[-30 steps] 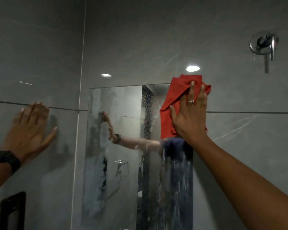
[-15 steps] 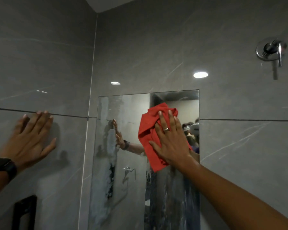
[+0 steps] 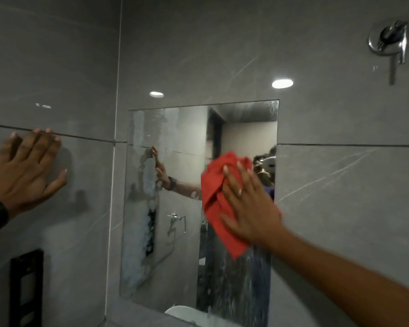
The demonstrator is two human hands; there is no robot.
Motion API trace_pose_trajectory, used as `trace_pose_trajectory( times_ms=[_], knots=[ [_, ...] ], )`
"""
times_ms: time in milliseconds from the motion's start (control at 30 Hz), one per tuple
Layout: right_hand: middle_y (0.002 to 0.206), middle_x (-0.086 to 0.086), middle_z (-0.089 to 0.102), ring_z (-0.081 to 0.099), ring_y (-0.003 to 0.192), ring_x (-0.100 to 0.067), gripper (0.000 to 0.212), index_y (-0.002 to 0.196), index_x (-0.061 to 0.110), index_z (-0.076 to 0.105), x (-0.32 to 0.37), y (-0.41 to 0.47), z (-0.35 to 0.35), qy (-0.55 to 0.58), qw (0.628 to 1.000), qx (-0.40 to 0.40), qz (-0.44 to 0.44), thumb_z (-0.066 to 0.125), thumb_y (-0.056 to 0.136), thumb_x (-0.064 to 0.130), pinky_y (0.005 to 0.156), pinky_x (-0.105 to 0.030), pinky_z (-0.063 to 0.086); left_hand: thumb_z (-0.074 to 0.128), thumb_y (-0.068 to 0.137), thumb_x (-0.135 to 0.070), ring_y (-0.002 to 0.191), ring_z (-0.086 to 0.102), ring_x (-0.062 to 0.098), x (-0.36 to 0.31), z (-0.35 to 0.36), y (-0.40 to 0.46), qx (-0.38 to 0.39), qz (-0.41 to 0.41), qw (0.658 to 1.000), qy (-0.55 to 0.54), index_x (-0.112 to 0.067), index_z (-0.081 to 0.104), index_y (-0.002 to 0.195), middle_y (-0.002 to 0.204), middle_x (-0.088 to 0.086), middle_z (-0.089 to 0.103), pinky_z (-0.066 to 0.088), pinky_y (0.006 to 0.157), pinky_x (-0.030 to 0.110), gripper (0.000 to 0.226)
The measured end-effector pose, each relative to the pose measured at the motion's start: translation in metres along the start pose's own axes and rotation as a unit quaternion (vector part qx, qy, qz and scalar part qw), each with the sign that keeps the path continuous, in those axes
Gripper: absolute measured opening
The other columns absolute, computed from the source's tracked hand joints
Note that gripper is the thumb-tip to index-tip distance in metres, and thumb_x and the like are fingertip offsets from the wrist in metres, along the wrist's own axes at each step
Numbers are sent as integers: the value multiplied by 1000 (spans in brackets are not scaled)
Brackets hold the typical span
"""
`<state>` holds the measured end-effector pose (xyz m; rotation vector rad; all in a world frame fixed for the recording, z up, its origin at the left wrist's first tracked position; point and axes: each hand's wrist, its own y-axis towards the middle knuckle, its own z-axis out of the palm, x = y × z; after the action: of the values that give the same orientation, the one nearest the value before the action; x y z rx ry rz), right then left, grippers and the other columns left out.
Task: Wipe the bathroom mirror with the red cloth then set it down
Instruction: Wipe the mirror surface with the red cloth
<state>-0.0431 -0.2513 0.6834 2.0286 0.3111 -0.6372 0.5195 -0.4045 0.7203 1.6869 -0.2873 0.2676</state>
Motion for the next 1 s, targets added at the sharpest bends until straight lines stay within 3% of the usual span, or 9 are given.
trace_pose_trajectory(
  times_ms=[133,233,333,400,467,567,733,900,1000],
  knots=[
    [167,-14,29,1,156,-48,73,147,16,57,61,-94,40,-57,994,54,-75,50,95,67,122,-60,12,36,91,-60,169,6,37,-1,3,0,10,-11,1000,6,-10,14,170,183,11,4,20,131,69,96],
    [152,12,55,-16,152,-57,46,137,36,65,94,-140,62,-166,971,71,-155,44,101,54,120,-52,1,36,90,-62,169,8,38,3,6,0,24,-9,1000,13,-11,15,170,183,11,6,21,131,68,97],
    [165,-3,39,-23,155,-45,61,133,35,55,104,-160,65,-174,978,-21,-117,1,111,17,126,-42,-1,36,89,-62,169,9,38,5,9,-1,25,-8,999,18,-11,15,170,183,12,7,20,131,68,98],
    [173,-15,10,-21,158,-34,61,125,32,52,100,-158,46,-151,983,-59,-82,-4,111,12,128,-36,-4,35,90,-62,169,9,37,5,8,-2,26,-2,1000,17,-12,15,170,183,12,7,18,131,69,97],
    [172,-12,11,-17,160,-28,54,120,29,52,95,-155,40,-121,990,-50,-42,0,112,15,128,-34,-6,33,91,-61,169,8,36,4,4,0,25,2,1000,14,-11,14,170,183,12,6,17,132,69,96],
    [155,1,54,7,158,-35,44,129,25,73,70,-150,51,-109,988,-9,-106,41,105,46,129,-50,1,32,92,-61,170,4,31,-2,-2,-1,15,0,1000,9,-7,21,169,182,11,5,11,134,66,94],
    [174,-18,7,-3,160,-41,90,162,3,21,-26,-27,2,18,987,-88,132,33,99,67,129,-56,4,35,94,-58,168,-6,19,-17,-27,1,-4,-8,1000,28,0,38,161,173,25,32,1,135,54,89],
    [174,-19,-5,-8,159,-44,96,161,2,22,-66,88,-35,17,972,-126,199,34,95,71,128,-60,3,36,93,-53,169,-10,19,-28,-51,4,3,-18,999,27,6,47,155,166,29,43,5,134,55,86],
    [173,-20,-12,-12,158,-45,104,162,6,19,-58,130,-39,26,970,-113,213,23,91,82,127,-65,4,35,94,-53,165,-25,12,-34,-60,6,17,-19,999,41,6,47,155,166,29,43,-9,134,47,86]
  ],
)
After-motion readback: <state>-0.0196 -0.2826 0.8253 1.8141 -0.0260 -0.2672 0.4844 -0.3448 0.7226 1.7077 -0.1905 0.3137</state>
